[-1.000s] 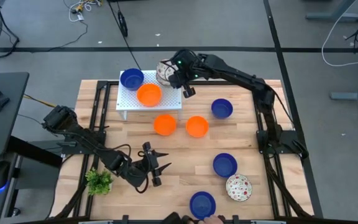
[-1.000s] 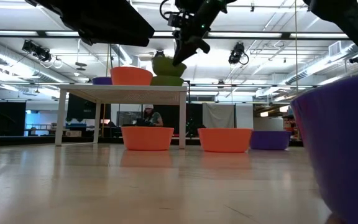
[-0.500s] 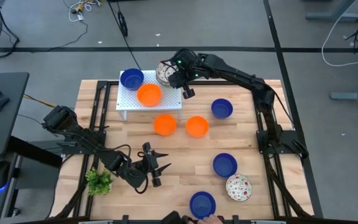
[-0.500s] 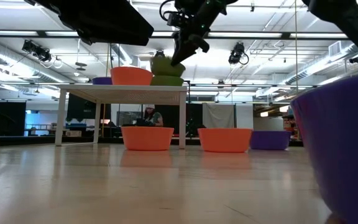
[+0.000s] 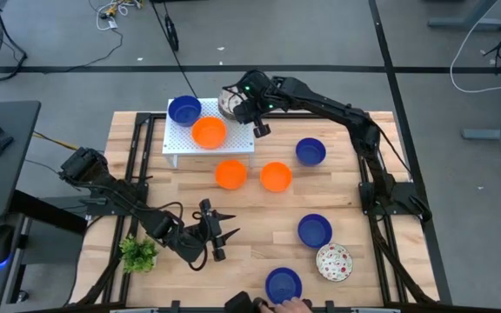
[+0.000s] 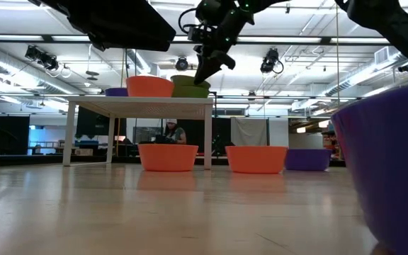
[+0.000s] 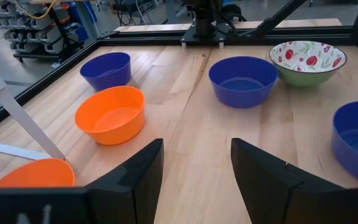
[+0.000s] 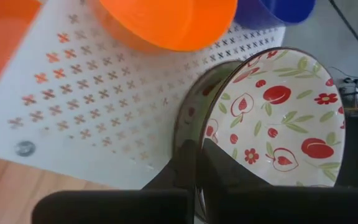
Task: Pick & Place Mini bowls
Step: Stack the white bowl on top of the white bowl on the shelf, then stack the left orange bowl on top of the orange bowl on the shelf
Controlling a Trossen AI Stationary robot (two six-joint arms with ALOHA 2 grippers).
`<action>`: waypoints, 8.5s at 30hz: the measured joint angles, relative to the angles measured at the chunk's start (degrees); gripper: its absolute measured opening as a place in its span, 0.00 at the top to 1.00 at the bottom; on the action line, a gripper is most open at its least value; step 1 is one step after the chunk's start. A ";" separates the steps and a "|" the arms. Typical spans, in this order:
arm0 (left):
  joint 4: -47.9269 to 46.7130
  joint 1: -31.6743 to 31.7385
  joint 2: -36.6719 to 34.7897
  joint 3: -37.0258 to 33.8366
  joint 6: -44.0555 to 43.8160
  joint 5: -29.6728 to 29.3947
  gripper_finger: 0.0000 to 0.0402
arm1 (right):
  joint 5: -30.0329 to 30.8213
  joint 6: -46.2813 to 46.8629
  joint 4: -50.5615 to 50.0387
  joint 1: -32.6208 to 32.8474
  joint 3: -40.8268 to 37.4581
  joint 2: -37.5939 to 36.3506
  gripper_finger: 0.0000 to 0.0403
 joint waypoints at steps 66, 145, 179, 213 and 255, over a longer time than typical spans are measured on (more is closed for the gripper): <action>0.06 -0.02 0.02 0.00 -0.44 1.09 0.52 | -11.58 28.51 21.23 -5.10 -13.05 -12.48 0.99; 0.63 0.77 0.04 0.00 3.57 2.95 0.52 | 17.08 71.67 20.84 62.70 -80.43 -59.08 1.00; -23.41 29.60 8.37 3.98 3.19 27.36 0.70 | 41.43 56.98 65.66 70.99 -98.33 -55.17 0.98; -79.03 21.41 -4.51 45.46 -5.12 14.88 0.99 | 40.80 58.51 64.91 70.36 -98.33 -55.19 0.98; -68.15 47.32 -1.68 36.83 1.07 29.03 0.98 | 39.39 58.22 64.55 70.47 -98.33 -55.18 0.98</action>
